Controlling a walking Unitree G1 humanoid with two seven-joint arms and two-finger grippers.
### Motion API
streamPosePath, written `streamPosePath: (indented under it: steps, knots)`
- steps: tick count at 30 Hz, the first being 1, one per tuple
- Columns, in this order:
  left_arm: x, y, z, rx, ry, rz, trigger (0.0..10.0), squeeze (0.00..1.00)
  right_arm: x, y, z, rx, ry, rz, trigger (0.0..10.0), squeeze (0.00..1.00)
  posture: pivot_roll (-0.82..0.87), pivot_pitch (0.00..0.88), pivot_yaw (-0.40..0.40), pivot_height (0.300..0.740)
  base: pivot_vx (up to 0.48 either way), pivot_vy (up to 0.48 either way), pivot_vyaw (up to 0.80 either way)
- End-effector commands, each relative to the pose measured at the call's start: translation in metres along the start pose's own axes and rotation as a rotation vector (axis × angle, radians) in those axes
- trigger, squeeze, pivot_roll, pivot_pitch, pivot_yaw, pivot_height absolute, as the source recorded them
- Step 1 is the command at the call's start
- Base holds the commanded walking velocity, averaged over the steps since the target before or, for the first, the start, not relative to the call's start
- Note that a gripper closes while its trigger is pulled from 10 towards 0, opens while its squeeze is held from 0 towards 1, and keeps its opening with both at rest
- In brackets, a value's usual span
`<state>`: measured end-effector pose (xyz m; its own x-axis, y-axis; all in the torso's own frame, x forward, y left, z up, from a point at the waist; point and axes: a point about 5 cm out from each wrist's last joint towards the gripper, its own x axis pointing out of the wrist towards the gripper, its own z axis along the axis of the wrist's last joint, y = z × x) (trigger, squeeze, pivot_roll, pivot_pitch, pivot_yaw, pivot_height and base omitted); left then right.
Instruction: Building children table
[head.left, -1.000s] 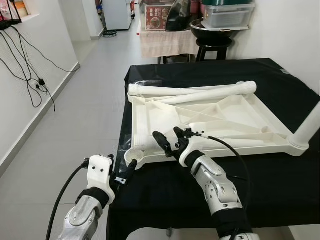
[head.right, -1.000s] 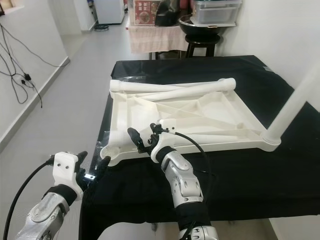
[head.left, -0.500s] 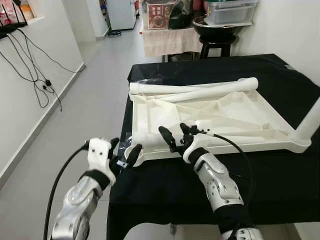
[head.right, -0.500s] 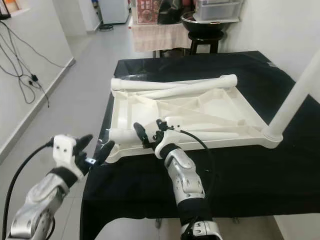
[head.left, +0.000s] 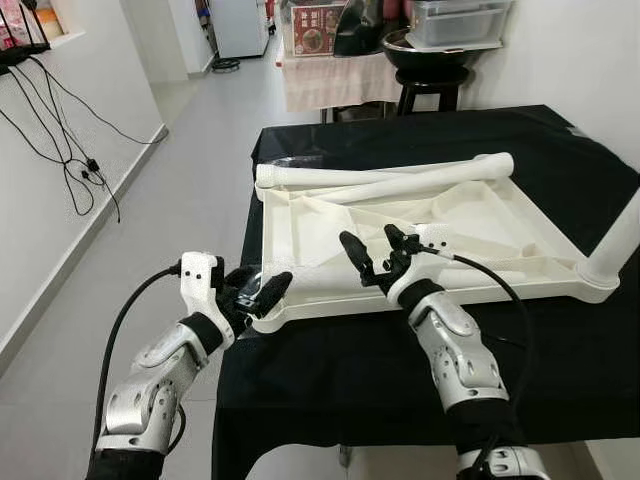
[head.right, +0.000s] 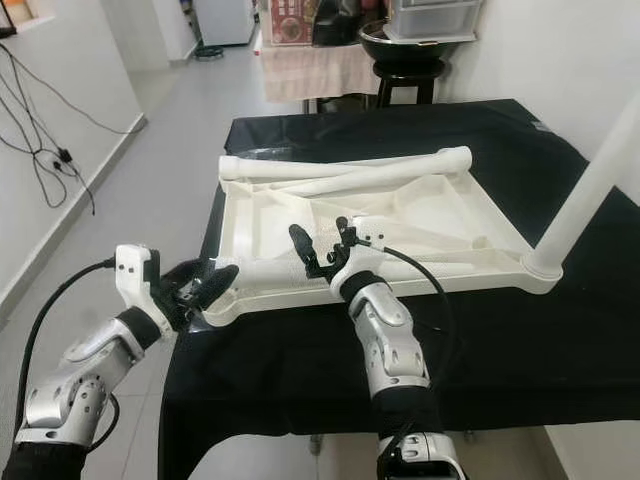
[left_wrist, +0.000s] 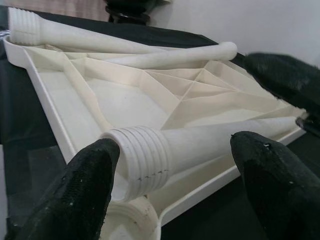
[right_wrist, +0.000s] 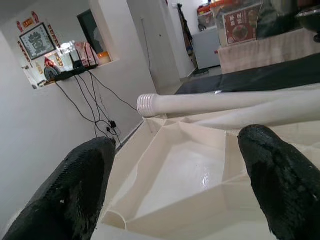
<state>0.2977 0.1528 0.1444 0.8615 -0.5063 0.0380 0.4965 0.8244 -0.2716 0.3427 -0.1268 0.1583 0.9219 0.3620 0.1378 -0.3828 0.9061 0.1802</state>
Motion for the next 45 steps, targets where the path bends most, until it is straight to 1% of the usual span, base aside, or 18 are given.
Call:
streamPosePath:
  steps: [1,3,9,16,20,23,25,27,29,31,33,37,40,42,43,44,45]
  knots:
    - [-0.002,0.006,-0.004,-0.008,0.046,0.008,10.0,0.0,0.004,0.002,0.009,-0.025,-0.035,0.012,10.0,0.0,-0.11,0.0,0.044,0.74,0.0,0.0,0.0]
    - [0.0,0.008,-0.004,-0.037,0.063,-0.001,10.0,0.0,0.006,0.002,0.014,-0.041,-0.052,0.018,10.0,0.0,-0.11,0.0,0.046,0.74,0.0,0.0,0.0]
    - [0.0,0.01,-0.004,-0.066,0.082,0.001,10.0,0.0,0.006,0.002,0.014,-0.048,-0.051,0.017,10.0,0.0,-0.1,0.0,0.043,0.74,0.0,0.0,0.0]
    - [-0.002,0.016,-0.004,-0.063,0.113,0.014,10.0,0.0,0.007,0.003,0.015,-0.055,-0.047,0.019,10.0,0.0,-0.1,0.0,0.041,0.74,0.0,0.0,0.0]
    - [-0.002,0.014,-0.006,-0.076,0.131,-0.017,10.0,0.0,0.008,0.002,0.016,-0.063,-0.044,0.02,10.0,0.0,-0.1,0.0,0.038,0.74,0.0,0.0,0.0]
    - [-0.002,0.014,-0.006,-0.076,0.131,-0.017,10.0,0.0,0.008,0.002,0.016,-0.063,-0.044,0.02,10.0,0.0,-0.1,0.0,0.038,0.74,0.0,0.0,0.0]
    - [-0.003,0.013,-0.007,-0.079,0.146,-0.035,10.0,0.0,0.008,0.002,0.016,-0.069,-0.045,0.019,10.0,0.0,-0.1,0.0,0.041,0.74,0.0,0.0,0.0]
    - [-0.006,0.012,-0.01,-0.102,0.187,-0.054,10.0,0.0,0.008,0.002,0.016,-0.081,-0.042,0.018,10.0,0.0,-0.1,0.0,0.038,0.74,0.0,0.0,0.0]
    - [-0.006,0.012,-0.01,-0.102,0.187,-0.054,10.0,0.0,0.008,0.002,0.016,-0.081,-0.042,0.018,10.0,0.0,-0.1,0.0,0.038,0.74,0.0,0.0,0.0]
    - [-0.008,0.012,-0.013,-0.125,0.221,-0.065,10.0,0.0,0.007,0.003,0.016,-0.092,-0.042,0.021,10.0,0.0,-0.1,0.0,0.037,0.74,0.0,0.0,0.0]
    - [-0.009,0.012,-0.014,-0.13,0.227,-0.071,10.0,0.0,0.007,0.003,0.017,-0.095,-0.043,0.022,10.0,0.0,-0.1,0.0,0.037,0.74,0.0,0.0,0.0]
    - [-0.009,0.012,-0.014,-0.133,0.23,-0.075,10.0,0.0,0.007,0.003,0.017,-0.097,-0.043,0.023,10.0,0.0,-0.1,0.0,0.037,0.74,0.0,0.0,0.0]
    - [-0.006,0.014,-0.007,-0.113,0.21,-0.075,10.0,0.0,0.006,0.002,0.017,-0.099,-0.043,0.021,10.0,0.0,-0.1,0.0,0.038,0.74,0.0,0.0,0.0]
    - [-0.006,0.014,-0.007,-0.113,0.21,-0.075,10.0,0.0,0.006,0.002,0.017,-0.099,-0.043,0.021,10.0,0.0,-0.1,0.0,0.038,0.74,0.0,0.0,0.0]
    - [-0.003,0.017,-0.002,-0.098,0.201,-0.07,10.0,0.0,0.005,0.002,0.018,-0.102,-0.043,0.02,10.0,0.0,-0.11,0.0,0.038,0.74,0.0,0.0,0.0]
    - [-0.003,0.017,-0.002,-0.098,0.201,-0.07,10.0,0.0,0.005,0.002,0.018,-0.102,-0.043,0.02,10.0,0.0,-0.11,0.0,0.038,0.74,0.0,0.0,0.0]
    - [-0.002,0.019,0.003,-0.086,0.192,-0.07,10.0,0.0,0.004,0.001,0.019,-0.106,-0.044,0.016,10.0,0.0,-0.11,0.0,0.04,0.74,0.0,0.0,0.0]
